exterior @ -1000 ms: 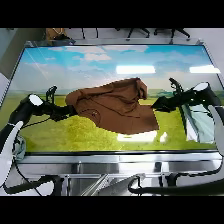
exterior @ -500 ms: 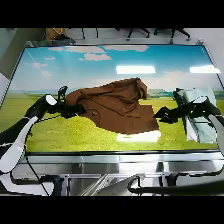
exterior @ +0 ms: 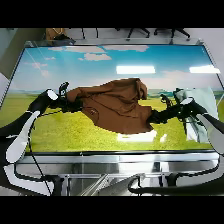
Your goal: Fold the shirts.
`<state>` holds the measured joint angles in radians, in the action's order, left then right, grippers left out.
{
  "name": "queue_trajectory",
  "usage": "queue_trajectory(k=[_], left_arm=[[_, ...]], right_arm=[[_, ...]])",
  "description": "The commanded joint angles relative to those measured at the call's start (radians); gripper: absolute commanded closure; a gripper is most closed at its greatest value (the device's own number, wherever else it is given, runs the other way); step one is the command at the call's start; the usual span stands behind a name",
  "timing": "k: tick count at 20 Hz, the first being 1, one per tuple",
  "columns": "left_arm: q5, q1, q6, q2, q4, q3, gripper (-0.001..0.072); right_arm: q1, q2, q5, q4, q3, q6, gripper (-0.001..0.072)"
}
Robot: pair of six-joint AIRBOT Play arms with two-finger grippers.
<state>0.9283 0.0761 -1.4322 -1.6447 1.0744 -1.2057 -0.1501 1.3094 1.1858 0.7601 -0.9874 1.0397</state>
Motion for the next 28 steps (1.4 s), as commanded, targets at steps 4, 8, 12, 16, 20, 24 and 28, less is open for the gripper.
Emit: queue_trajectory(k=[4,8,12,16,20,24,28], left_arm=[[0.188,0.011,0.011,0.146,-0.003,-0.226,0.0692],[0.244,0.011,0.001,0.402,-0.005,-0.444,0.0692],[0.247,0.01,-0.025,0.609,-0.005,-0.709,0.0692],[0.228,0.01,-0.027,0.769,0.005,-0.875,0.0691],[0.186,0.01,-0.026,0.901,0.026,-0.771,0.0692],[0.195,0.01,-0.026,0.933,0.084,-0.582,0.0692],[0.196,0.01,-0.023,0.823,0.084,-0.385,0.0692]], right_arm=[[0.02,-0.129,0.124,-0.347,-0.119,-0.126,0.0693],[-0.075,-0.343,0.099,-0.476,-0.459,-0.127,0.0693],[-0.204,-0.499,-0.079,-0.488,-0.855,-0.127,0.0694],[-0.295,-0.569,-0.195,-0.386,-1.099,-0.122,0.0694],[-0.303,-0.576,-0.205,-0.319,-1.12,-0.046,0.0694],[-0.303,-0.478,-0.136,-0.42,-1.119,-0.048,0.0694],[-0.244,-0.254,0.038,-0.603,-1.083,-0.068,0.0693]])
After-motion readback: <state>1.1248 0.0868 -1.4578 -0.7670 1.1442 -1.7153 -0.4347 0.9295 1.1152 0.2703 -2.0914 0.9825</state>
